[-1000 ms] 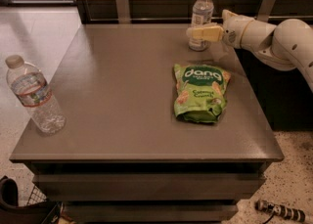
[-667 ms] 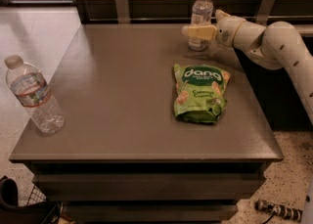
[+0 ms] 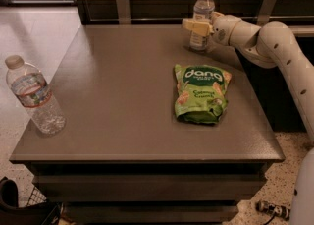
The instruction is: Move blue plastic bottle near water bottle
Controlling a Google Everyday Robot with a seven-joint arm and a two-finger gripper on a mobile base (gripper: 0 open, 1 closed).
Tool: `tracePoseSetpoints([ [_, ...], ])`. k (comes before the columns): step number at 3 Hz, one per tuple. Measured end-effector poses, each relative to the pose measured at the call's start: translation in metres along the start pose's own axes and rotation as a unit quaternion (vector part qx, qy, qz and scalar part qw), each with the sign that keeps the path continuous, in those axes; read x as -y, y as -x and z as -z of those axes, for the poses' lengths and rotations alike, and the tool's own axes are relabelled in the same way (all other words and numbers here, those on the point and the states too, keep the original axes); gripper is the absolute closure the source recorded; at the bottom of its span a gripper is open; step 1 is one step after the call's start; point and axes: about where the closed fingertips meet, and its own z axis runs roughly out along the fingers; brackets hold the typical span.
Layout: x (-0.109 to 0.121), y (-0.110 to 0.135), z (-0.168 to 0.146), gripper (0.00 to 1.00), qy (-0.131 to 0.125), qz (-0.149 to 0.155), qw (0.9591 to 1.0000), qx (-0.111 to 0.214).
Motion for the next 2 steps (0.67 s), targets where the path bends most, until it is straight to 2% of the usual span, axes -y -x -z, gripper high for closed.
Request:
tracePoseSetpoints([
  [1, -0.0022, -0.0004, -0.0026, 0.72, 0.002, 0.000, 1.0000, 0.000],
  [2, -0.0058, -0.0009, -0.0071, 1.00, 0.006, -0.001, 1.0000, 0.000],
])
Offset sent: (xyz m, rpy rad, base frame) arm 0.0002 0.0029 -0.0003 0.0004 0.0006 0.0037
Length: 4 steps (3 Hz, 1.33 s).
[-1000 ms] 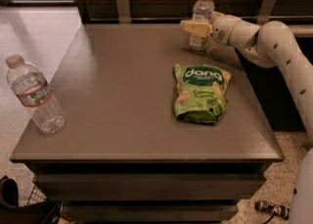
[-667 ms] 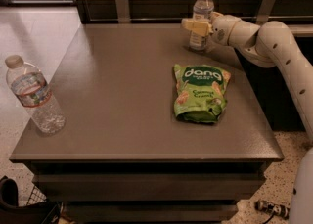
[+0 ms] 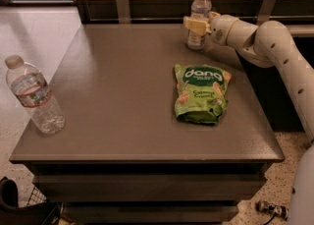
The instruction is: Move blue plastic bottle near water bottle
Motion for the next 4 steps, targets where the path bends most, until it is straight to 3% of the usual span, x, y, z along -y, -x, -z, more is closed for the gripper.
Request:
tracePoseSetpoints([
  [1, 0.000, 0.000, 0.000, 1.00, 0.000, 0.000, 1.0000, 0.000],
  [2, -0.004, 0.023, 0.004, 1.00, 0.009, 0.012, 0.9999, -0.006],
  [3, -0.016, 0.059, 0.021, 1.00, 0.011, 0.022, 0.9997, -0.002],
  [4, -0.050, 0.095, 0.047, 1.00, 0.011, 0.020, 0.9997, 0.005],
])
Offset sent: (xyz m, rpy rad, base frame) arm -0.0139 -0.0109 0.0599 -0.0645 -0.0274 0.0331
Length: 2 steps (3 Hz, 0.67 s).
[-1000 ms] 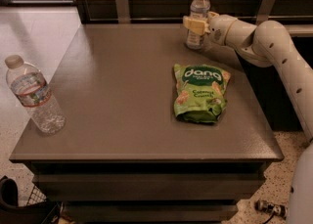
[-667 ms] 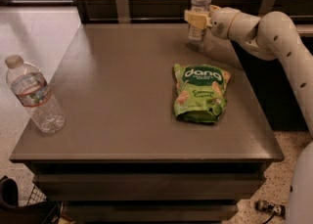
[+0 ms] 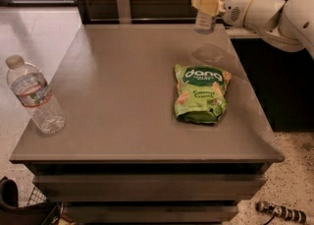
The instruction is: Move blue plastic bottle near water bottle
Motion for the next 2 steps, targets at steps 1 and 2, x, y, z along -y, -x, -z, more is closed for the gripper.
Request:
tracePoseSetpoints([
  [1, -0.059, 0.032, 0.030, 1.00, -0.009, -0.004, 0.9998, 0.018],
  [2, -0.108, 0.033, 0.038, 1.00, -0.002, -0.015, 0.9996, 0.022],
])
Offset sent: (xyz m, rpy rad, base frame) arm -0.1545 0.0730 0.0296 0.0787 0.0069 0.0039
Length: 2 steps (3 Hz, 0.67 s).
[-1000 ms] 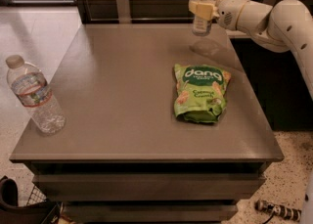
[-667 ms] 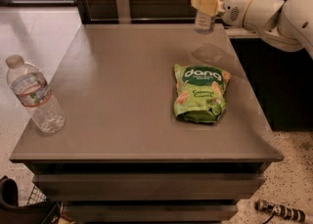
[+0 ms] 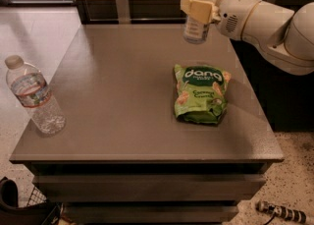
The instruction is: Move blue plastic bottle near water bottle
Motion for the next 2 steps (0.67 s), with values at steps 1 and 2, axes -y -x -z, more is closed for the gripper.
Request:
tracePoseSetpoints([
  [1, -0.073, -0.012, -0.004, 1.00, 0.044, -0.014, 0.9989, 0.000],
  [2, -0.131, -0.021, -0.010, 1.00, 0.092, -0.018, 0.9956, 0.001],
])
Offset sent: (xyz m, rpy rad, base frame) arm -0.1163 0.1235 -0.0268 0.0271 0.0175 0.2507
